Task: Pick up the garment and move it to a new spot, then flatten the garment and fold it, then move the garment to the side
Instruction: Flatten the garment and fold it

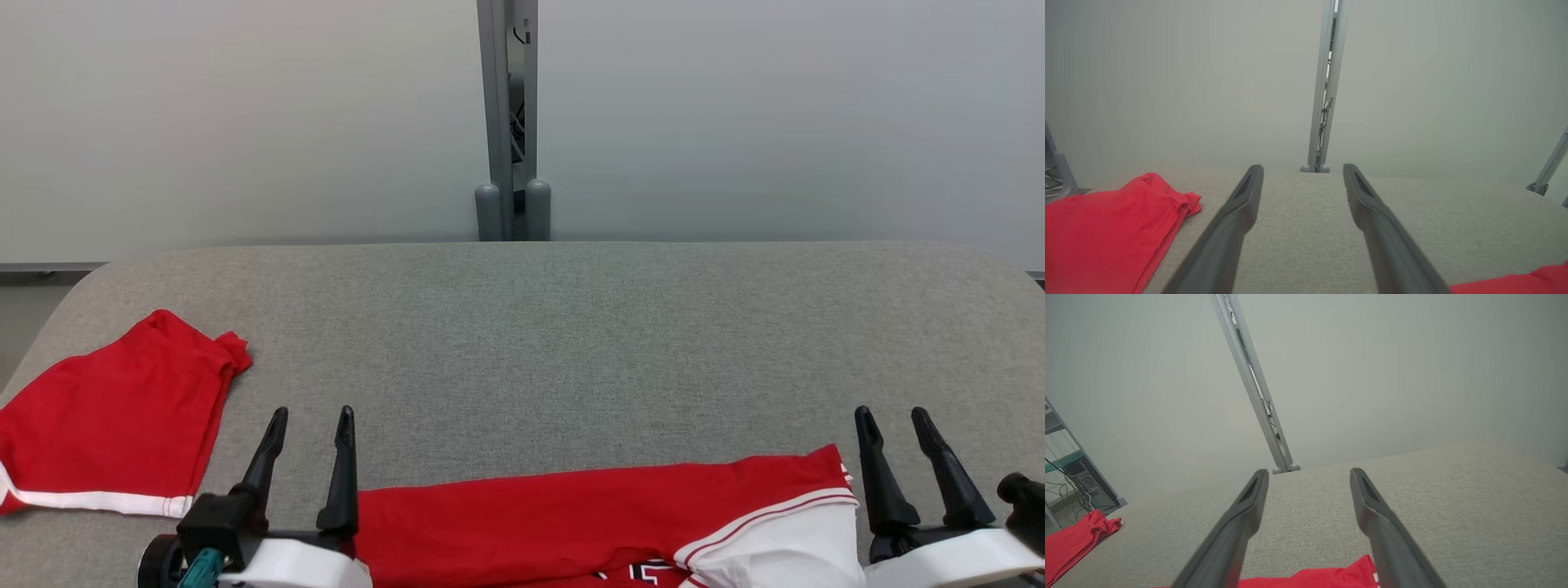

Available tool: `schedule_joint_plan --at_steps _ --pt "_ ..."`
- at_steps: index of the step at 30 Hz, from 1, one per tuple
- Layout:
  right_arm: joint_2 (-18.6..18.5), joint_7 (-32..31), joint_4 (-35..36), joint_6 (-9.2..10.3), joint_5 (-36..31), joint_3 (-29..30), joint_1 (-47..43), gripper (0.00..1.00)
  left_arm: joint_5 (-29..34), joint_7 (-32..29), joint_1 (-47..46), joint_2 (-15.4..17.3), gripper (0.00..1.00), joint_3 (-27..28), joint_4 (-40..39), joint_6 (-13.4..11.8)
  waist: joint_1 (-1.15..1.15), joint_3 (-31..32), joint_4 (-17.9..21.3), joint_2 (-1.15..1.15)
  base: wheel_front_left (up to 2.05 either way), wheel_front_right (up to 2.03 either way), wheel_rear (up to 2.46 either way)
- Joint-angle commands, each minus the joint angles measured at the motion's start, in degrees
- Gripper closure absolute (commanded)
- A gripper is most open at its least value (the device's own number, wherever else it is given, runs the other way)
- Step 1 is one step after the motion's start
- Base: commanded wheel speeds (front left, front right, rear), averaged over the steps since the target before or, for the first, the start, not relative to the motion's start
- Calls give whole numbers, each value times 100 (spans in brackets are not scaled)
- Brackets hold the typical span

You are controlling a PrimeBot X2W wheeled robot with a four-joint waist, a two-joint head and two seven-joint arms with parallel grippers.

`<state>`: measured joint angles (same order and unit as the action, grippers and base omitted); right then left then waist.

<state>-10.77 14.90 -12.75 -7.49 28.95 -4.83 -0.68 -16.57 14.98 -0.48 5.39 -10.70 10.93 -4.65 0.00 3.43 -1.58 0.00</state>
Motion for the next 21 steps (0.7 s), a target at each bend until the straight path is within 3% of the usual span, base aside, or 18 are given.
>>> schedule_joint_plan --at_steps 1,7,21 --pt "53 42 73 0 -79 44 -79 0 93 19 81 -40 0 130 -60 121 0 -3 -5 0 0 0 0" --pt "209 40 363 1 -542 26 -209 0 75 20 337 -230 0 676 -191 523 0 1 -35 0 0 0 0" --pt "399 41 444 1 -736 42 -321 0 -43 20 410 -236 0 608 -94 458 0 38 -53 0 0 0 0"
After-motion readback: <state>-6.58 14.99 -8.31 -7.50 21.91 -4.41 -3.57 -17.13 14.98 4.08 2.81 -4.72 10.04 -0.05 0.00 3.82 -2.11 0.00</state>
